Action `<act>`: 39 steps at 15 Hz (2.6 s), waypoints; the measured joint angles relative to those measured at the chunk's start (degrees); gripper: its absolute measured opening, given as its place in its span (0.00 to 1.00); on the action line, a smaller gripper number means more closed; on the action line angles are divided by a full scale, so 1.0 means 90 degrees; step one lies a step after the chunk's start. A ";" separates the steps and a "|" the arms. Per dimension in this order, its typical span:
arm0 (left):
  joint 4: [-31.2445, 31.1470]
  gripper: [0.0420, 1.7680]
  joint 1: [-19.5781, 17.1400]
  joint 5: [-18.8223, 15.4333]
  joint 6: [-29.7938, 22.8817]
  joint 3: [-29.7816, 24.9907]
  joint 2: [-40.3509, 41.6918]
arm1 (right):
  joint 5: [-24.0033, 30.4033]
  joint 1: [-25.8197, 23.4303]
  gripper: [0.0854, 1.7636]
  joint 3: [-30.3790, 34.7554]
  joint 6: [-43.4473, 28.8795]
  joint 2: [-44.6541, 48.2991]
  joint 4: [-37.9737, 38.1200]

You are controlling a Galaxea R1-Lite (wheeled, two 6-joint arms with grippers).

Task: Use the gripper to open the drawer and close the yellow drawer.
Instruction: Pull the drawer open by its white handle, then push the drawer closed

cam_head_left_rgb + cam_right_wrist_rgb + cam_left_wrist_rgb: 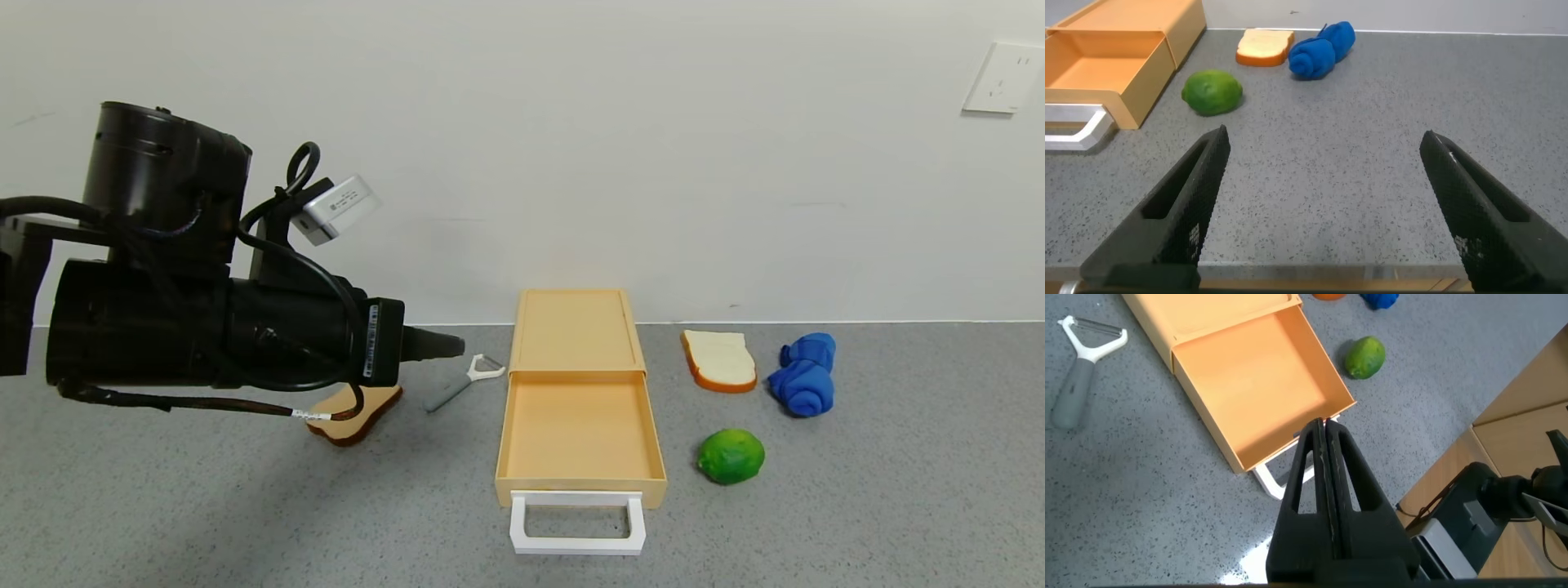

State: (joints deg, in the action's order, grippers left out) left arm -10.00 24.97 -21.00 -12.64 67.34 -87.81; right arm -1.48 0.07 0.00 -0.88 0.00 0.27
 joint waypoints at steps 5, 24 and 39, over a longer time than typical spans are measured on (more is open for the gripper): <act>-0.0104 0.04 0.0955 0.1397 -0.0517 0.0177 -0.0283 | -0.0004 0.0000 0.97 0.0000 0.0000 0.0000 0.0000; -0.0573 0.04 0.3041 0.4670 -0.3936 0.0397 -0.2462 | 0.0000 0.0000 0.97 0.0000 0.0003 0.0000 0.0000; 0.1346 0.04 0.3755 0.5982 -0.4187 -0.0730 -0.3254 | 0.0000 0.0000 0.97 0.0000 0.0012 0.0000 -0.0003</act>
State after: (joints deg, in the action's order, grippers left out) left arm 2.12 58.76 32.83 -50.32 60.77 -117.09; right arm -1.48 0.07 0.00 -0.77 0.00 0.24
